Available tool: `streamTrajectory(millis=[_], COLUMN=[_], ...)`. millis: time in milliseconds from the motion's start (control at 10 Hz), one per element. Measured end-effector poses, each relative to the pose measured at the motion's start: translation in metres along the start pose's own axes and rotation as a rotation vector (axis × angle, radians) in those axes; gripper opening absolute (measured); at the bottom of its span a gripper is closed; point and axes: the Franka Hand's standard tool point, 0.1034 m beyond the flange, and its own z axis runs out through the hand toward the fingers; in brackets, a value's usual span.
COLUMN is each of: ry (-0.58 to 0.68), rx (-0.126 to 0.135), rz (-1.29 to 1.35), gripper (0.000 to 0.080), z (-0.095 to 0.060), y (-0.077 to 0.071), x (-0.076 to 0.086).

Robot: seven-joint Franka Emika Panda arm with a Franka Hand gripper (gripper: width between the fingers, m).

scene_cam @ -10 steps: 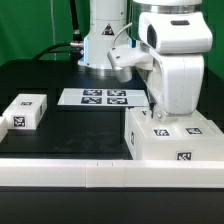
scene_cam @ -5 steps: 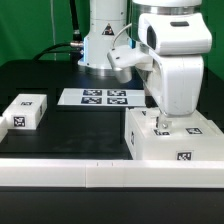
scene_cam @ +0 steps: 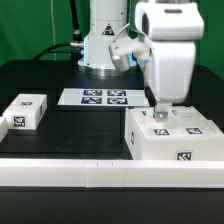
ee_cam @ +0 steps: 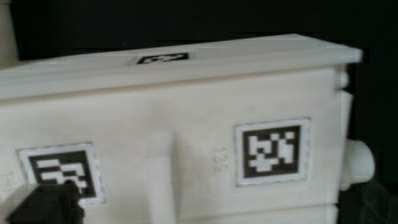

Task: Assemble cabinet

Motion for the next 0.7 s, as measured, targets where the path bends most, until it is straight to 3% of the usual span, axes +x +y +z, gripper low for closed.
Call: streamTrajectory(millis=[100,200,500,700], ry=[-0.004,-0.011,-0.009,-0.008], rx=[-0.011,-0.006,-0.002,0.001], rz=[0.03,0.068,0.084,0.28], gripper=[0.0797,0.0797,0.0797,0.0797], z=[-0.005,-0.007,-0.004,-0.002], y=[-0.01,-0.02,-0.019,-0.021], x=[0.001,0.004,0.002,0.003])
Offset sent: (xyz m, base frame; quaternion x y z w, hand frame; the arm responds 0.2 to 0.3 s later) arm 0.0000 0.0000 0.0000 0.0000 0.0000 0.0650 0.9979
